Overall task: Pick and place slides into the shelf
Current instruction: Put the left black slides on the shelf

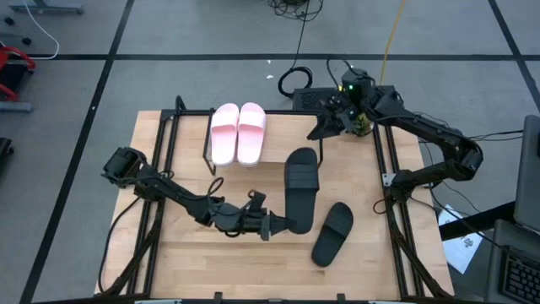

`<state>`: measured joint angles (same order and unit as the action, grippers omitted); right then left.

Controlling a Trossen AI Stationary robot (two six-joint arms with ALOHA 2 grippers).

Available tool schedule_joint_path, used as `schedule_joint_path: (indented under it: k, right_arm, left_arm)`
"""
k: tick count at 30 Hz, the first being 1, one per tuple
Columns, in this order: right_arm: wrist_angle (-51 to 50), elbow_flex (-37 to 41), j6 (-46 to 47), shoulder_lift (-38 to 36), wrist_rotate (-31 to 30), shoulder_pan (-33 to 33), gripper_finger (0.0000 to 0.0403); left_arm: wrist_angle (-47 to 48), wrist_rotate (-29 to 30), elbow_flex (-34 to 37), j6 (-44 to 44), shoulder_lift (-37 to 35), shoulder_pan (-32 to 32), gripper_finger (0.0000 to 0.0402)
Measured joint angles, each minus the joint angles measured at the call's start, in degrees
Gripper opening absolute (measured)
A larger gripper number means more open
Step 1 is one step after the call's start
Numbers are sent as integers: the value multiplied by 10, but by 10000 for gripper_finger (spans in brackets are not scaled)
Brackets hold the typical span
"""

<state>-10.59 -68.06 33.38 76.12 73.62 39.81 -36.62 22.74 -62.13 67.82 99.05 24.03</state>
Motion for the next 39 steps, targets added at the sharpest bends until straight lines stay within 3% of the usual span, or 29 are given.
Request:
schedule_joint_path:
  k: [8,20,39]
  right_arm:
    - [0,45,6,0,15,-11,175]
    - [64,47,41,-23,16,-27,230]
    - [55,46,50,-43,15,-4,234]
  left_arm:
    - [4,-1,0,1,0,-7,38]
    - [24,-1,0,11,0,-13,38]
    - [-12,41,0,-9,0,4,38]
